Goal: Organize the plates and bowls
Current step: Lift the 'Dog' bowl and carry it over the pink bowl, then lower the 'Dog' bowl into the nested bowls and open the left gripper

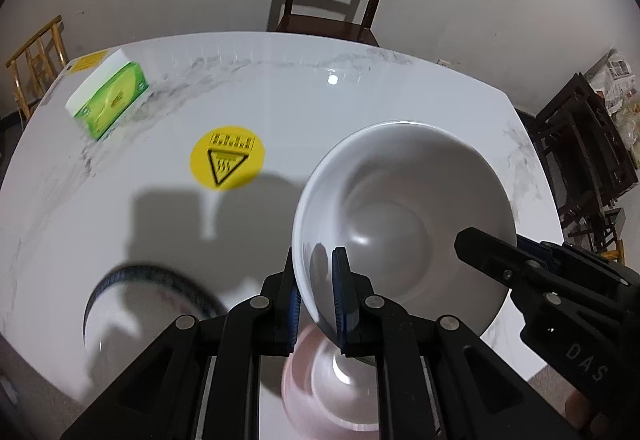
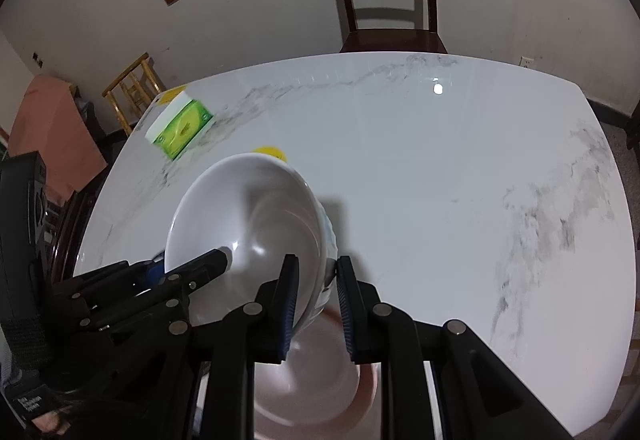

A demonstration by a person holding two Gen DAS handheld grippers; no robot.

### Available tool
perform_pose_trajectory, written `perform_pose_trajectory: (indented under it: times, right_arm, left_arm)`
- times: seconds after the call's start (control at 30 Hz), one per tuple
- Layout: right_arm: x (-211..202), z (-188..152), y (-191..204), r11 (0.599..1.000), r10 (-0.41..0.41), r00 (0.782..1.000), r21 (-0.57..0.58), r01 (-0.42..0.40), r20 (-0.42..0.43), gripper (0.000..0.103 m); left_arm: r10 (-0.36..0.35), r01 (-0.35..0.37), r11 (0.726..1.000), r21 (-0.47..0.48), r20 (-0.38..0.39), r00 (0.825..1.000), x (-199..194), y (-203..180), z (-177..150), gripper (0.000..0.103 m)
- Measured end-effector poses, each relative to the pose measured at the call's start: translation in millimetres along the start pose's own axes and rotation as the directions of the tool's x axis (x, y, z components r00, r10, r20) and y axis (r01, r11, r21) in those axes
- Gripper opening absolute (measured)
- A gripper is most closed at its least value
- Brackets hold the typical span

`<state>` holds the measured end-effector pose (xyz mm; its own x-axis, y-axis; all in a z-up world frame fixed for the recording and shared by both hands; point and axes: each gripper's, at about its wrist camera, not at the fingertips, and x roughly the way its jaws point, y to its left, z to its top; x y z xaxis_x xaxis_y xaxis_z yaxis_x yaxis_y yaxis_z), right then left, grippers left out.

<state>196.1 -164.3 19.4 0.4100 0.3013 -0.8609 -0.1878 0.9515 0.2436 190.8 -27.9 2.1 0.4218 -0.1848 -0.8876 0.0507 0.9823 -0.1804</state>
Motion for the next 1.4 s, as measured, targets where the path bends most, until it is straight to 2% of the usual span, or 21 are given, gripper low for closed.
perform_pose_trajectory:
  times: [0.23, 0.57, 0.87, 1.4]
  right_arm:
    - [-14, -43, 8, 1.000, 0.006, 1.000, -0.003, -0.006, -0.018, 0.020]
    - [-17, -81, 2, 0.999, 0.008, 0.999, 0.034, -0.006, -0.032, 0.020]
    - [-3, -93, -7, 0.998, 0.014, 0.998, 0.070, -0.010, -0.065, 0.020]
    - [18, -92, -16, 0.995, 0.011, 0.995, 0.096, -0.001, -0.102, 0.020]
  left_arm:
    - [-0.001, 0.001, 1.000, 0.005, -0.003, 1.000, -21, 1, -42, 0.011]
    - [-0.022, 0.022, 1.000, 0.003, -0.034, 0.999, -20, -4, -83, 0.011]
    - [-0.030, 0.030, 1.000, 0.001, -0.056, 0.998, -8, -5, -91, 0.011]
    - [-0.027, 0.027, 1.000, -0.002, -0.086, 0.996, 13, -6, -90, 0.011]
